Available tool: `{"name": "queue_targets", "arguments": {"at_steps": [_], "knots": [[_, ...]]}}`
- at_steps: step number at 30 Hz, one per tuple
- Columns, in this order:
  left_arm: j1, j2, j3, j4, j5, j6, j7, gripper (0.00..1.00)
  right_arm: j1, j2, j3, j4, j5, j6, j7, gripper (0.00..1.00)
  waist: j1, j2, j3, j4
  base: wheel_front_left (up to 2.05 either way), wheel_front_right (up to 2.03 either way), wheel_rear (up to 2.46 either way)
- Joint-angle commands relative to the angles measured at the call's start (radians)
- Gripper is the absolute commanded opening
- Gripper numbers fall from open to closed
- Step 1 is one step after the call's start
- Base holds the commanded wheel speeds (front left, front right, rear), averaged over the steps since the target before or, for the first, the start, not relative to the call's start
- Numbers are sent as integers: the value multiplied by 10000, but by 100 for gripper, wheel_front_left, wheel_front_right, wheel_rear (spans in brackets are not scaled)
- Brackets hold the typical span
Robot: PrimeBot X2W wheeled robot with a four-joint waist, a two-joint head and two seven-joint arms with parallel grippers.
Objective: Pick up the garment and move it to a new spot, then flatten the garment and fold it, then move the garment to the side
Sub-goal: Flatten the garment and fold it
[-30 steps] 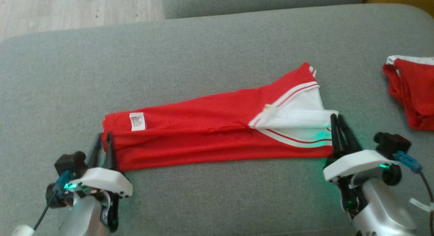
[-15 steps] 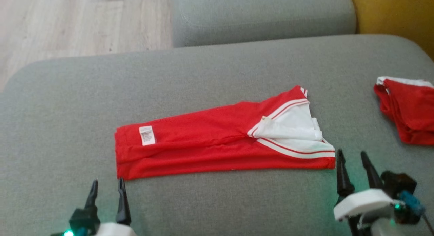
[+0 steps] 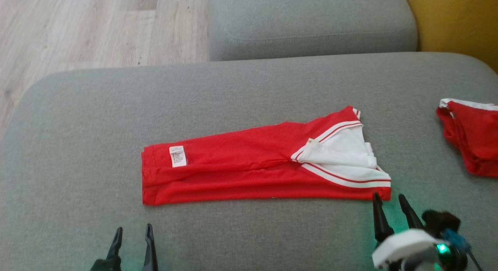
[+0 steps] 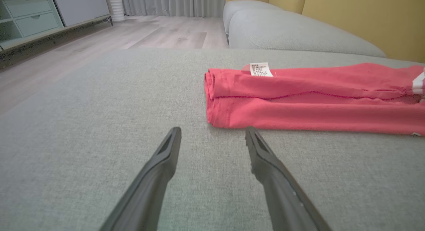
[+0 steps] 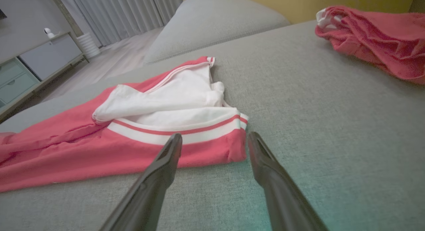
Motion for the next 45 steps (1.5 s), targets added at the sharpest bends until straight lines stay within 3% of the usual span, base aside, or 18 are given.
{"name": "queue_targets", "arguments": {"at_steps": [1, 10, 20, 24, 29, 30, 31, 38, 42, 45], "knots": [[-400, -14, 228, -222, -50, -25, -95, 100, -763, -50, 288, -236, -90, 31, -108, 100, -1, -1, 70, 42, 0, 0, 0], [-871, -18, -451, 200, -396, -105, -95, 100, -3590, -66, -425, 2325, -876, 31, 259, 100, -1, -1, 732, 637, 0, 0, 0], [-1380, -19, -787, 454, -165, -192, -95, 100, -4738, -576, -1783, 4833, -1411, 31, 262, 100, -1, -1, 1719, 1456, 0, 0, 0], [-1426, -19, -779, 456, -189, -146, -95, 100, -4849, -426, -1720, 5300, -1467, 31, 151, 100, -1, -1, 1817, 1460, 0, 0, 0], [-1402, -20, -808, 474, -225, -139, -95, 100, -4737, -116, -735, 5655, -821, 31, 202, 100, -1, -1, 1631, 1327, 0, 0, 0], [-1400, -20, -828, 465, -238, -147, -95, 100, -4688, -98, -587, 5668, -649, 31, 195, 26, -1, -1, 1588, 1287, 0, 0, 0], [-1397, -20, -844, 446, -239, -160, -95, 100, -4625, -87, -487, 5678, -474, 31, 177, 0, -1, -1, 1521, 1233, 0, 0, 0], [-1282, -20, -875, 384, -318, -216, -95, 100, -4276, -492, -674, 5234, 192, 31, -81, 0, -1, -1, 1045, 754, 0, 0, 0], [-1230, -20, -1011, 321, -391, -263, -95, 100, -4044, -928, -806, 4091, 245, 31, -103, 0, -1, -1, 856, 485, 0, 0, 0], [-1187, -20, -1117, 320, -328, -325, -95, 100, -4026, -904, -472, 3513, 72, 31, -105, 0, -1, -1, 791, 324, 0, 0, 0]]}}
